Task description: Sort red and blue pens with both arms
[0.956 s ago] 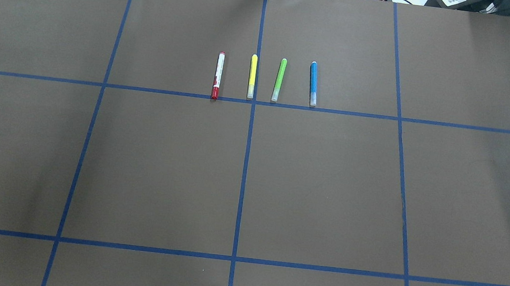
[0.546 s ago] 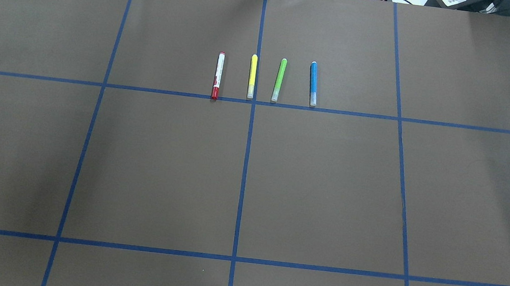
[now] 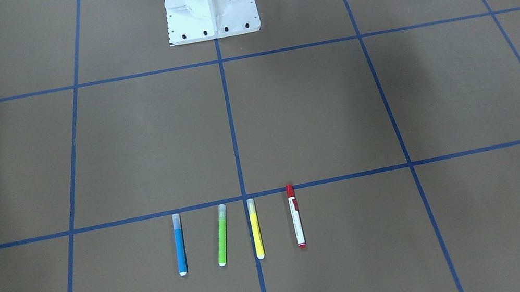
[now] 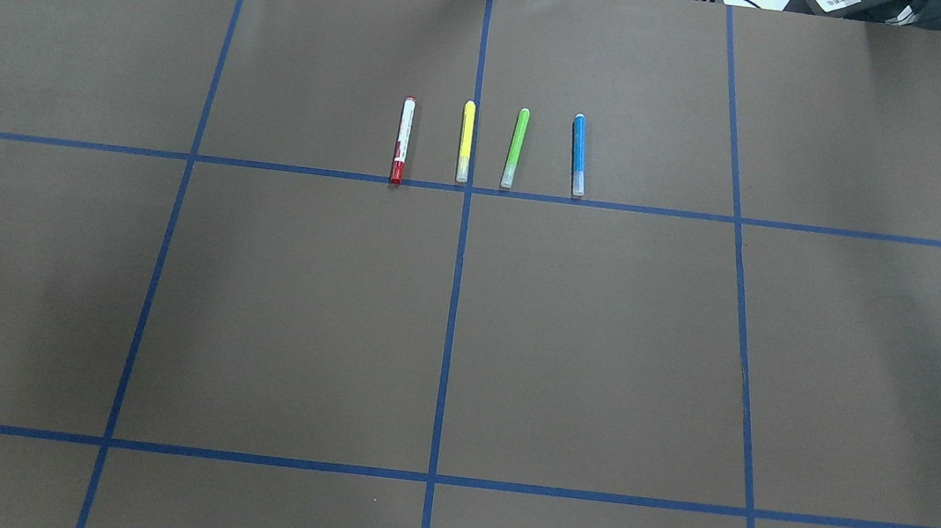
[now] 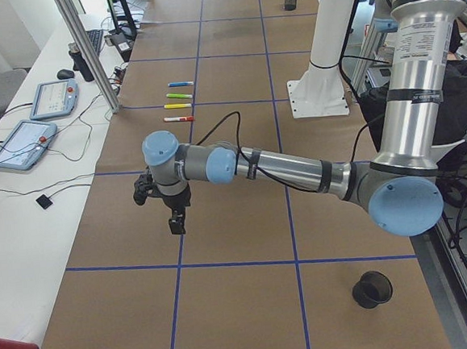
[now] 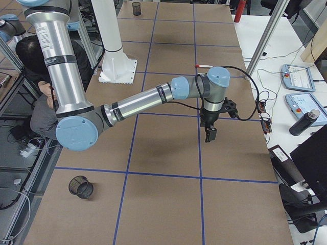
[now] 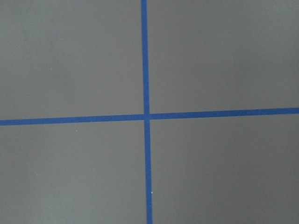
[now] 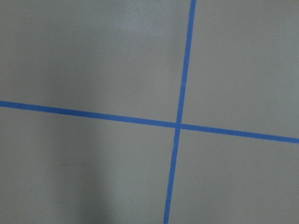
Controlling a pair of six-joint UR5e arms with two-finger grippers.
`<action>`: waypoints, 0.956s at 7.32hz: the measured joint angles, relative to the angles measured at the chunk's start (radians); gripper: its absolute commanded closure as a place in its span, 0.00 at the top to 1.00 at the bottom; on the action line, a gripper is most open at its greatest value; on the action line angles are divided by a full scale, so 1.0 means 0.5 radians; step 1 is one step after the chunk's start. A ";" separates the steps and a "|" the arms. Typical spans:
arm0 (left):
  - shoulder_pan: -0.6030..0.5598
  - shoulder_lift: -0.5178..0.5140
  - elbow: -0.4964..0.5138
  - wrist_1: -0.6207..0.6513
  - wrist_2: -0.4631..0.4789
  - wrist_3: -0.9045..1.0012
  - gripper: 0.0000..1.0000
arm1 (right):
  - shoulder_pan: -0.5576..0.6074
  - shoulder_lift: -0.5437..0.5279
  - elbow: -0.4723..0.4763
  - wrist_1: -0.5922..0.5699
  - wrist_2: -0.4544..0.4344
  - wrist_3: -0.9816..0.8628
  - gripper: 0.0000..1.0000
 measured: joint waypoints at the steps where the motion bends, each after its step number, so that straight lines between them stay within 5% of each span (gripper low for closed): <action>1: 0.093 -0.182 0.101 -0.005 -0.002 -0.025 1.00 | -0.070 0.033 -0.047 0.127 0.003 0.175 1.00; 4: 0.362 -0.655 0.382 -0.007 0.001 -0.102 1.00 | -0.251 0.008 -0.280 0.736 0.035 0.625 1.00; 7: 0.635 -0.994 0.633 -0.185 0.104 -0.607 1.00 | -0.413 0.089 -0.319 0.851 0.065 0.897 1.00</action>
